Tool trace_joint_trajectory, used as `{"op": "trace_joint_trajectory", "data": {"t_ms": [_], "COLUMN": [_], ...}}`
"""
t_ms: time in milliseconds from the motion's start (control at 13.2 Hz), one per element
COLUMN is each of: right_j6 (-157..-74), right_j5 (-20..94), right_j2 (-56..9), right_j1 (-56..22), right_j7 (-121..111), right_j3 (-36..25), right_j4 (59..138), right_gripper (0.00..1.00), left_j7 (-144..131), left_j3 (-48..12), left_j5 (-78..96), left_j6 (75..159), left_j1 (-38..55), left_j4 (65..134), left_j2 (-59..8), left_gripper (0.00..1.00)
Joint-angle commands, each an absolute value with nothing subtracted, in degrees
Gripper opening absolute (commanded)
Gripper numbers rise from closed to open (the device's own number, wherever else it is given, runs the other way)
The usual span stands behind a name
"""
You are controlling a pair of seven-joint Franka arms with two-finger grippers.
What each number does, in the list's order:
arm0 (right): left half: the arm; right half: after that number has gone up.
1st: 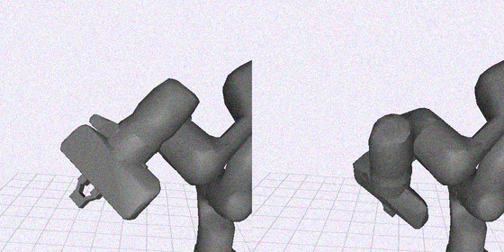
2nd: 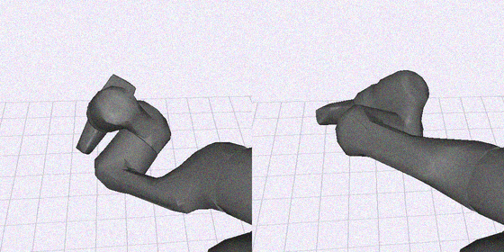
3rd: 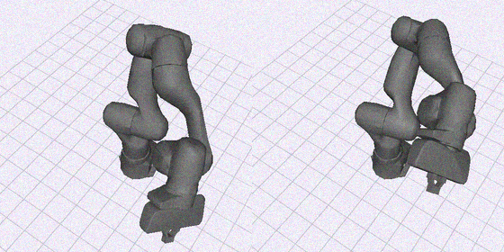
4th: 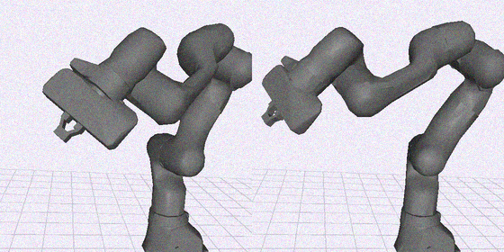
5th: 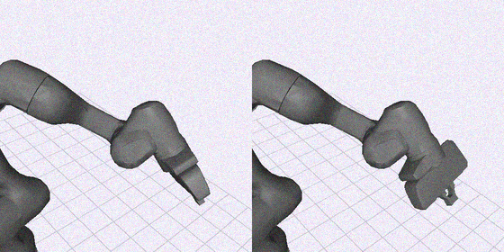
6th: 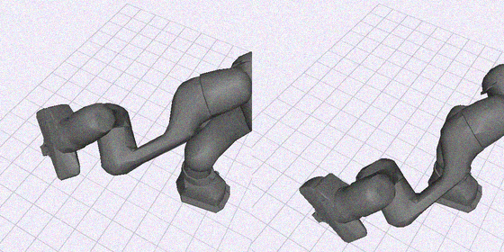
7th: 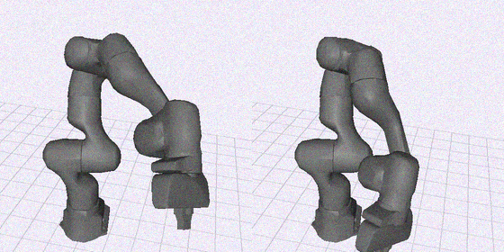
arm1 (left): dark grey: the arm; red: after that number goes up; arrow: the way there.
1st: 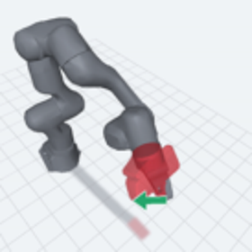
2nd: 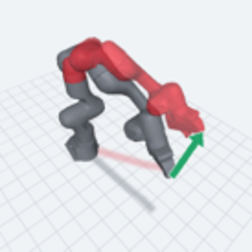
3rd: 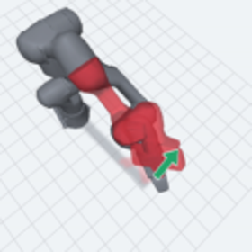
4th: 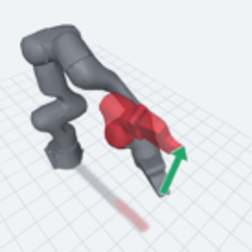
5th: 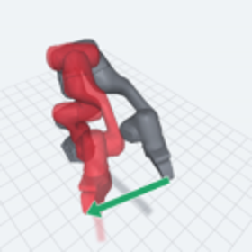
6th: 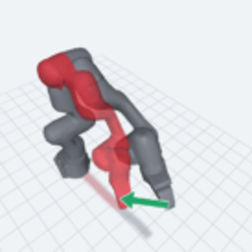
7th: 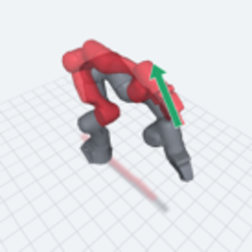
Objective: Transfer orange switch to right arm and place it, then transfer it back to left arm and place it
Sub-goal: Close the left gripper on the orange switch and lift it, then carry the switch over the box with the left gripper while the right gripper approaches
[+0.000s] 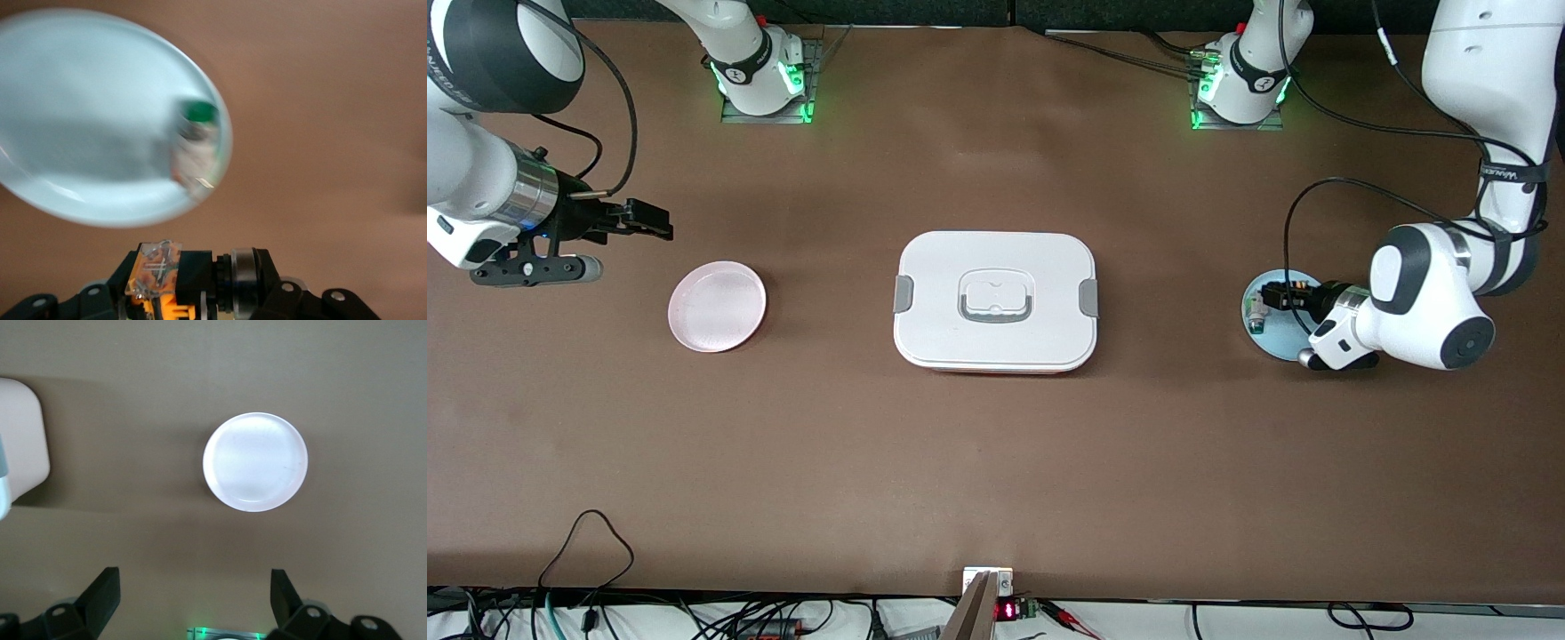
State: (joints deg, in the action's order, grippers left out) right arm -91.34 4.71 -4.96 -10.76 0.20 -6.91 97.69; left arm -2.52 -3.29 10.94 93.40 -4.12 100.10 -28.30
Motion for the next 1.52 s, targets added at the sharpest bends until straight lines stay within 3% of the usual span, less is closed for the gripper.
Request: {"op": "trace_joint_trajectory", "data": {"t_ms": [0, 456, 684, 835, 1063, 1215, 1443], "right_j6": [-90.18, -92.37, -94.3, -95.97, -97.64, -100.1, -101.86], "right_j5": [7.81, 30.47, 41.09, 48.47, 62.54, 65.38, 72.39], "right_j2": [-4.75, -5.71, -6.68, -7.55, -9.75, -10.19, -10.2], "right_j1": [-11.95, -11.34, -11.16, -11.25, -11.6, -12.3, -14.41], "right_j7": [0.44, 0.97, 0.26, 1.05, 0.79, -0.17, -0.35], "right_j3": [-6.94, -7.29, -7.47, -7.47, -7.38, -7.03, -6.94], "right_j4": [96.68, 94.48, 94.57, 94.75, 94.92, 95.1, 95.62], "right_gripper": [1.0, 1.0, 1.0, 1.0, 1.0, 1.0, 1.0], "left_j7": [-15.33, -45.99, -67.17, -77.2, -86.46, -89.55, -89.47], "left_j3": [-7.72, -20.11, -21.97, -22.41, -24.08, -23.91, -23.82], "left_j5": [15.71, 28.63, 49.05, 57.01, 61.69, 62.14, 65.99], "left_j6": [83.35, 69.45, 67.85, 73.34, 90.38, 99.72, 101.42], "left_j1": [-3.43, -3.51, -3.52, -2.21, 3.58, 7.63, 7.74], "left_j4": [94.5, 85.54, 82.18, 82.09, 80.69, 80.51, 78.41], "left_j2": [-26.82, -20.66, -20.3, -20.39, -20.92, -21.79, -24.51], "left_gripper": [0.23, 0.17, 0.16, 0.14, 0.14, 0.14, 0.14]}}
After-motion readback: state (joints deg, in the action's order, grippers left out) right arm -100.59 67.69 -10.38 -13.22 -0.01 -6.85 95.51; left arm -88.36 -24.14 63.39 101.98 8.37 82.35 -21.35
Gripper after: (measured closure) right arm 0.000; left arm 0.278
